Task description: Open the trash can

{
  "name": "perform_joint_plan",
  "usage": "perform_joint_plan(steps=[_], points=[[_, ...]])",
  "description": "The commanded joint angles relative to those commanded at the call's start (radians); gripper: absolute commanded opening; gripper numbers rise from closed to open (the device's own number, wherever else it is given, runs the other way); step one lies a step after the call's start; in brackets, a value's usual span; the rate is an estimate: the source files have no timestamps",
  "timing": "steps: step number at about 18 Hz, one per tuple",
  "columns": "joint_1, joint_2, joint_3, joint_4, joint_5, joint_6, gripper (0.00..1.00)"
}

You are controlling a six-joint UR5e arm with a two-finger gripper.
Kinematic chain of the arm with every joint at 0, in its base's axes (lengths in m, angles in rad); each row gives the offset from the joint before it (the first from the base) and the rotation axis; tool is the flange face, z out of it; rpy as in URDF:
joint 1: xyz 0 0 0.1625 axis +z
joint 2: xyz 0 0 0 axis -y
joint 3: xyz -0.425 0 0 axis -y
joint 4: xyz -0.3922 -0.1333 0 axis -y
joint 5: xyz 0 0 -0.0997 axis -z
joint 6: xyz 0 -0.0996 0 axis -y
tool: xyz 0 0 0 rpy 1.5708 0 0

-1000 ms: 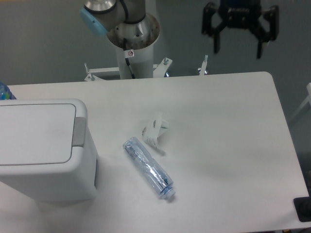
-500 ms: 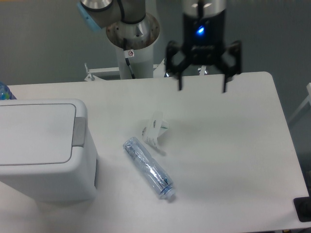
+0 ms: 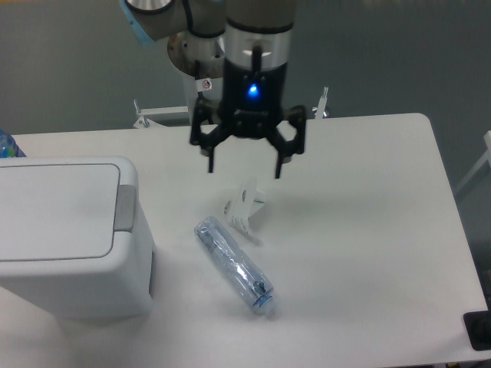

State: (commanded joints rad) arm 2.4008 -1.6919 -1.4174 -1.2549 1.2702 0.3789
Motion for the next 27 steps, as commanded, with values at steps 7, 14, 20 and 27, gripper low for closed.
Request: perform_joint_plan(steps=[7, 14, 20, 27], points=[[-0.083, -0.048, -0.002, 0.074, -0.005, -0.069, 1.00], [-0.123, -0.066, -0.005, 0.075, -0.003, -0.080, 1.00], [-0.132, -0.072, -0.020, 0.078, -0.002, -0.112, 1.00], [-0.141, -0.074, -0.028, 0.083, -0.002, -0.107, 1.00]])
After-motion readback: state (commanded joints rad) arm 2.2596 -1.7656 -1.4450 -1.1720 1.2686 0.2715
